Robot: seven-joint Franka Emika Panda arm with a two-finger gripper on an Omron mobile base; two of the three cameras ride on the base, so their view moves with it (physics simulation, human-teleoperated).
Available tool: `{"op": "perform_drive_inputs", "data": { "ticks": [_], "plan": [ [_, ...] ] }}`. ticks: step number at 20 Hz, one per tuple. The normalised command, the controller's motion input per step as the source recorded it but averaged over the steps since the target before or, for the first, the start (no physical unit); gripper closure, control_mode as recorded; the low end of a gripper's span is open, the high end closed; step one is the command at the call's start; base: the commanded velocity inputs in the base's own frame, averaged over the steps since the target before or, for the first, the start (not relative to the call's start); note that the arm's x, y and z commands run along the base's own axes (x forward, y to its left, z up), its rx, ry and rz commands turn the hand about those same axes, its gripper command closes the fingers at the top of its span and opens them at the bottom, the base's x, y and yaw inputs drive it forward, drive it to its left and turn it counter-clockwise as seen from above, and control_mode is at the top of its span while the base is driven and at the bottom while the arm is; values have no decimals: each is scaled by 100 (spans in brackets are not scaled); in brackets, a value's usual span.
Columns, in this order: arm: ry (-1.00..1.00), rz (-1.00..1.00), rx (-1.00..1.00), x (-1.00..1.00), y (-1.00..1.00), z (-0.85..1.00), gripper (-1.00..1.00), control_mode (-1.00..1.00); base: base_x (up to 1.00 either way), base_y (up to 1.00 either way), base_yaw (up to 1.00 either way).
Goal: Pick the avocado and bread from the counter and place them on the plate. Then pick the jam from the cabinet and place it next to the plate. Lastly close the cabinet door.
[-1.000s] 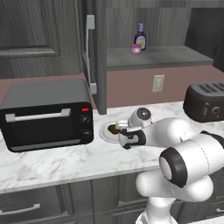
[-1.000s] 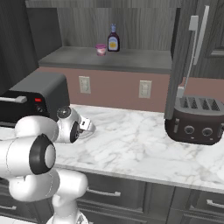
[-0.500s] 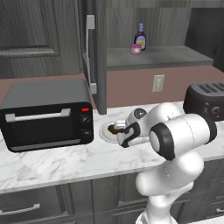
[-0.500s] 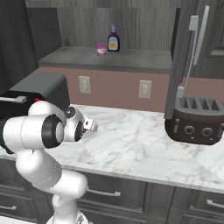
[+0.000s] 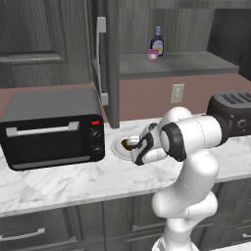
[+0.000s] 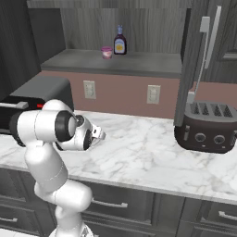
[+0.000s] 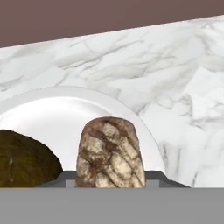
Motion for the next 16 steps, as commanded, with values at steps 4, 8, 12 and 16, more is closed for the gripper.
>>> {"op": "perform_drive_inputs", "data": {
  "ticks": [4, 8, 12, 16],
  "plan": [
    [0, 0, 1, 1, 0, 2, -100, -100, 0, 0, 0],
    [0, 0, 4, 0, 5, 19, -100, -100, 0, 0, 0],
    [0, 0, 3, 0, 8, 32, -100, -100, 0, 0, 0],
    [0, 0, 1, 0, 0, 39, -100, -100, 0, 0, 0]
  ]
}}
